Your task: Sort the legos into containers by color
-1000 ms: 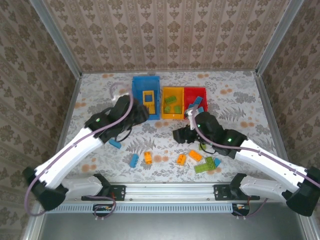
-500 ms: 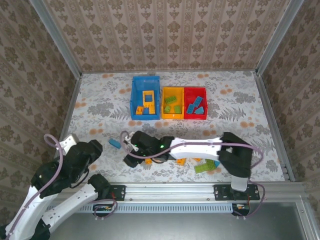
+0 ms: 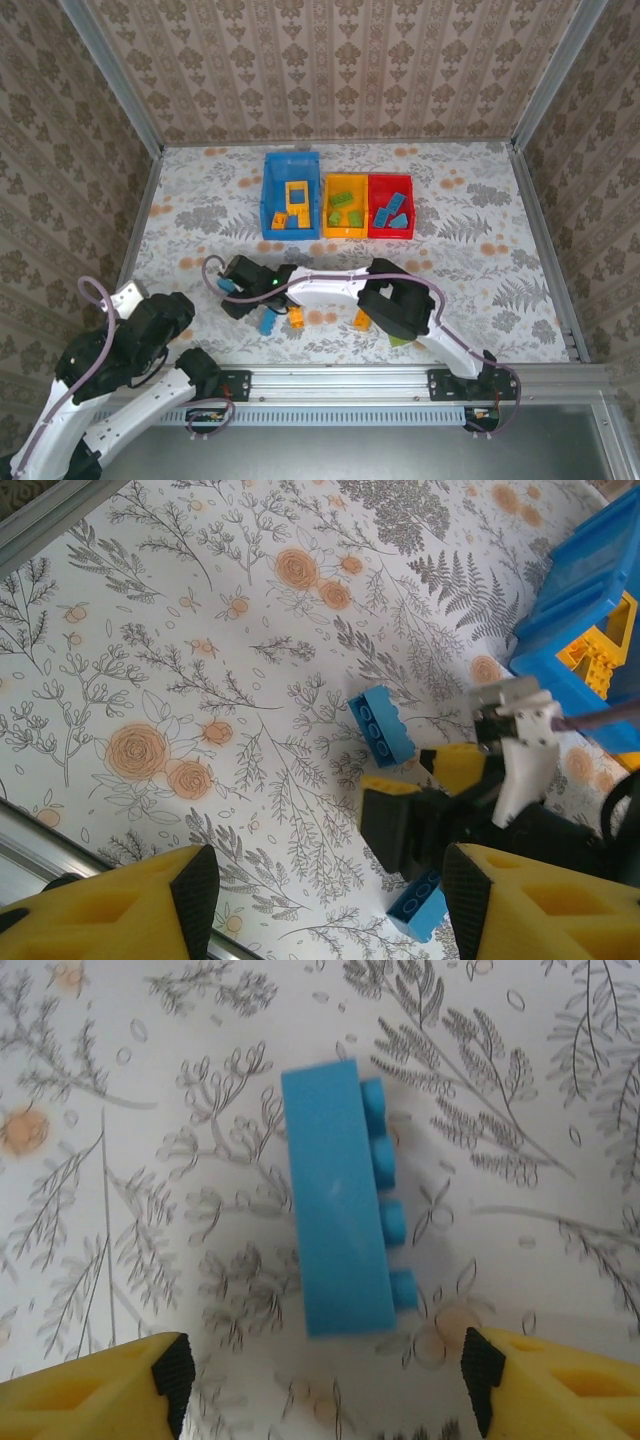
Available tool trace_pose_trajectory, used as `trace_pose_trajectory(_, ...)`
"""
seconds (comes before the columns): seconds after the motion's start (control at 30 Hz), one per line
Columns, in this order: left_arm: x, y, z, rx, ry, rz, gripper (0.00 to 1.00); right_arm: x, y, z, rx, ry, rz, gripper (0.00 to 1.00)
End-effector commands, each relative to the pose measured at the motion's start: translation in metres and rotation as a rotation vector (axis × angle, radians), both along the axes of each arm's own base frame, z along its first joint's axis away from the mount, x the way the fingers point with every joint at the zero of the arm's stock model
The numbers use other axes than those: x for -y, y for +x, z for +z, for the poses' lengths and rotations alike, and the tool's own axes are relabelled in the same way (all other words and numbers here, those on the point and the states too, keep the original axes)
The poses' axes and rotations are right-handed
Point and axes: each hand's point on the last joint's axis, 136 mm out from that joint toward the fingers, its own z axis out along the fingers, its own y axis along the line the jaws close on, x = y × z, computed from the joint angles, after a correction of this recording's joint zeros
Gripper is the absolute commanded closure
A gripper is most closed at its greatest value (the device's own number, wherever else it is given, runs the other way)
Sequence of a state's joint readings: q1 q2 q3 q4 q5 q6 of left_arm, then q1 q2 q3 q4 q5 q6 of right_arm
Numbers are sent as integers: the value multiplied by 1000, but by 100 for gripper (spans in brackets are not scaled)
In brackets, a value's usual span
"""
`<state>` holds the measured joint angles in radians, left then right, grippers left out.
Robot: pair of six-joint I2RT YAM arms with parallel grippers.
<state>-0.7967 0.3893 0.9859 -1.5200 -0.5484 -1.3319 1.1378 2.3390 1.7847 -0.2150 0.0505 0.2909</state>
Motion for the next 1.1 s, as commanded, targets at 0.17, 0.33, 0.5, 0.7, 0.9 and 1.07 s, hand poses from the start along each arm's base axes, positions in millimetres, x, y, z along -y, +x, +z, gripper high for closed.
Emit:
trace_pose_trajectory(0.17,-7,-1,9,15,15,21,36,-7,19,-23,-3,-91,-26,48)
trace_pose_trajectory(0.33,-4,0,7,8,14,15,36,-9,20,-19,9,-88,-23,77)
trace_pose_trajectory(0.5,6,7,8,10,19,-21,36,8,18,11,57,-44,-40,91)
trace_pose_trajectory(0.7,61,34,8,-11,4,-207,37,61,8,72,148,24,-86,94)
trace_pose_trajectory(0.9,161,73,6,8,-139,-483,37,159,19,121,170,88,-280,94)
trace_pose_trajectory(1.07,231,93,11,28,-140,-650,36,269,48,140,137,147,-530,93)
